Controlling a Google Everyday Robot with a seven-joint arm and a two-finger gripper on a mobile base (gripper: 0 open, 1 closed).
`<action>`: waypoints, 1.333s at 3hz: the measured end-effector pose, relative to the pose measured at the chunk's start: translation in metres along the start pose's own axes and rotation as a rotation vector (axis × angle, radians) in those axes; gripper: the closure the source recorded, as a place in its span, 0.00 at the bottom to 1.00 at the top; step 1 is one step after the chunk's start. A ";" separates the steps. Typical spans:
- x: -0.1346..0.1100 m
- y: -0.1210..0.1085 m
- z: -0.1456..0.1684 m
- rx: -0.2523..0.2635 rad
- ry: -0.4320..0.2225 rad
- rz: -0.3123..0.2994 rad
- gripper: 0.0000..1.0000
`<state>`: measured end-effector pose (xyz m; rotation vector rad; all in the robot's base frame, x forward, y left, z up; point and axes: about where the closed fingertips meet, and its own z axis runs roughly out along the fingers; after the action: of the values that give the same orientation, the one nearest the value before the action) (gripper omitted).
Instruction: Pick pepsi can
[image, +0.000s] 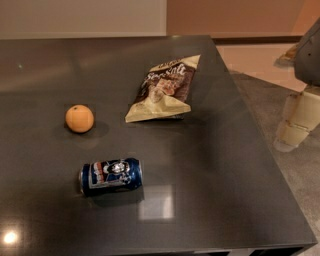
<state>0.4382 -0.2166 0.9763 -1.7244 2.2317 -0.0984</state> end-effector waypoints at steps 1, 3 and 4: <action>0.000 0.000 0.000 0.002 -0.001 0.000 0.00; -0.039 -0.005 0.008 -0.041 -0.037 -0.054 0.00; -0.072 0.002 0.017 -0.084 -0.070 -0.099 0.00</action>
Offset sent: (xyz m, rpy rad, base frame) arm 0.0129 0.0303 -0.0018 0.0236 0.0418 0.0638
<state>0.4574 -0.1455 0.9744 -1.8528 2.1294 0.0333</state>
